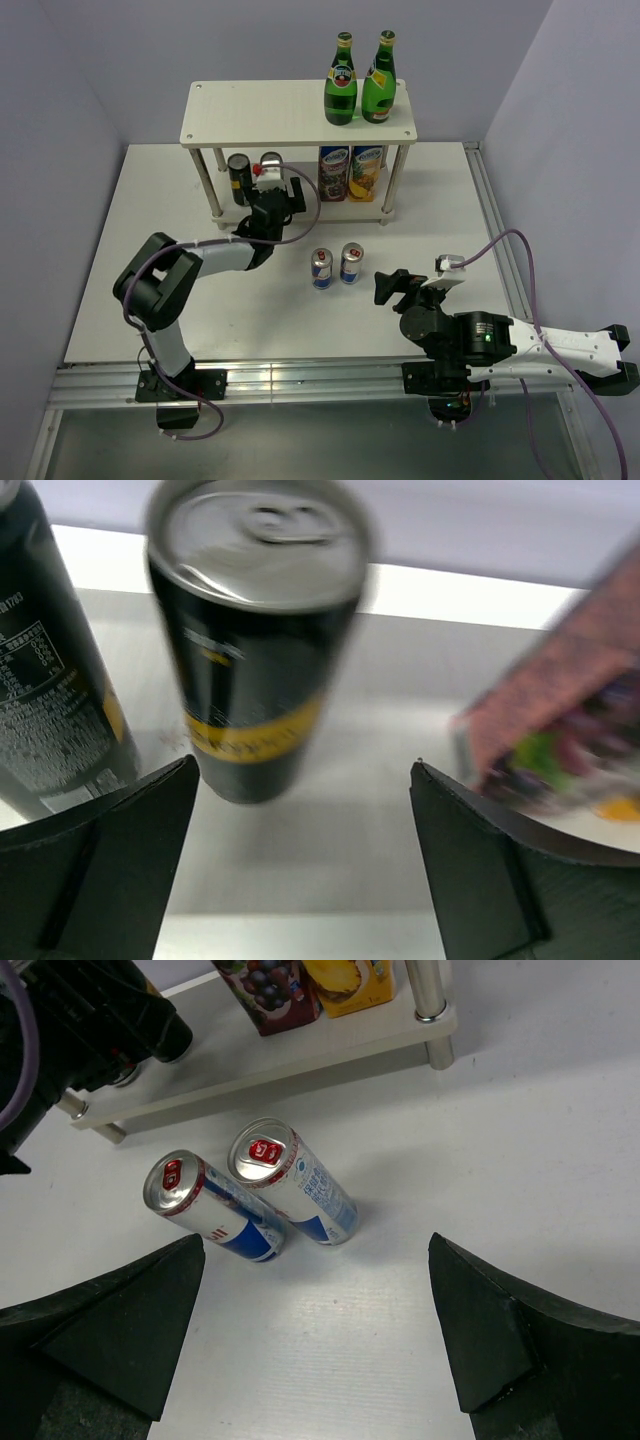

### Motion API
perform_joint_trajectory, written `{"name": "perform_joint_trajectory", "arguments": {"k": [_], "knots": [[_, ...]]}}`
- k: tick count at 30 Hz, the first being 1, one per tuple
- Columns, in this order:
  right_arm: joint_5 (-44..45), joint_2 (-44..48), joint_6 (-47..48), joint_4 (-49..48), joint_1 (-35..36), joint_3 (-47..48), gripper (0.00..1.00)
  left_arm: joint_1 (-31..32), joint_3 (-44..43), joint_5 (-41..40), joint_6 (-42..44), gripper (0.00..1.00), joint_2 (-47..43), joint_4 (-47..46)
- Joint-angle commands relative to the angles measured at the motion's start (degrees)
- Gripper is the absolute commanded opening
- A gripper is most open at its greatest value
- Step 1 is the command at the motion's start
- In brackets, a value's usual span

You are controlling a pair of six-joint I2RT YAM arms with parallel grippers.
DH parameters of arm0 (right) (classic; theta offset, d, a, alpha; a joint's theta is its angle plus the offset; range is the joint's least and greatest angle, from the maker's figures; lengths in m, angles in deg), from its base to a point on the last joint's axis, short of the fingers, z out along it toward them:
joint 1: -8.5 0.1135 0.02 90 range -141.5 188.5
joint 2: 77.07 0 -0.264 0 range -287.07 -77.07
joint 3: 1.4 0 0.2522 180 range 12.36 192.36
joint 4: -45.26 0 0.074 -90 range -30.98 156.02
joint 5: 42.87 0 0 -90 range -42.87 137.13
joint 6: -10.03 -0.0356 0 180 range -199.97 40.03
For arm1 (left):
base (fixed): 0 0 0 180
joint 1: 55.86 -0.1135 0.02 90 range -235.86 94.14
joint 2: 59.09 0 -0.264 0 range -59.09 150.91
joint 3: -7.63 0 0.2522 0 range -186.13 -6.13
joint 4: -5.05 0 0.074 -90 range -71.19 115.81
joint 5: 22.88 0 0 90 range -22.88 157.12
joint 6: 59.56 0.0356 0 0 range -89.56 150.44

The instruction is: Place and organize the beverage onto the shelf

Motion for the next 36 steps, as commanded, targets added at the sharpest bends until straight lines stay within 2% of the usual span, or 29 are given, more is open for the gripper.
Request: {"name": "perform_joint_trajectory", "arguments": {"k": [1,8,15,19,22,25,27,33,36], "knots": [[2.4,0.2,-1.0,-0.6,0.4,0.1,1.0,2.4,1.6,-1.6,-0.2,0.94,-5.5,-0.1],[2.6,0.6,-1.4,-0.4,0.4,0.1,1.0,7.1,6.2,-7.7,-1.1,0.95,-13.4,5.2],[2.6,0.6,-1.4,-0.4,0.3,0.0,1.0,14.8,15.5,-15.1,-6.2,0.92,-28.0,16.1],[2.9,-0.1,-1.6,-0.2,0.4,0.2,1.0,23.3,22.1,-9.8,-8.9,0.91,-38.8,18.2],[3.2,-0.4,-1.9,-0.1,0.4,0.2,1.0,29.0,29.0,-2.8,-10.0,0.9,-42.8,12.7],[3.3,-0.7,-2.8,0.7,0.3,0.4,1.0,33.6,32.0,-0.5,-10.1,0.9,-41.4,8.3],[3.4,-0.4,-3.1,1.0,0.4,0.4,1.0,35.6,32.5,-1.1,-10.6,0.9,-36.6,6.4],[3.0,0.4,-2.7,0.8,0.4,0.3,1.0,35.8,30.4,-1.9,-10.1,0.9,-23.2,-1.8],[2.9,0.3,-2.6,0.9,0.4,0.4,1.0,35.8,27.7,-5.5,-9.7,0.89,-16.5,-5.7]]}}
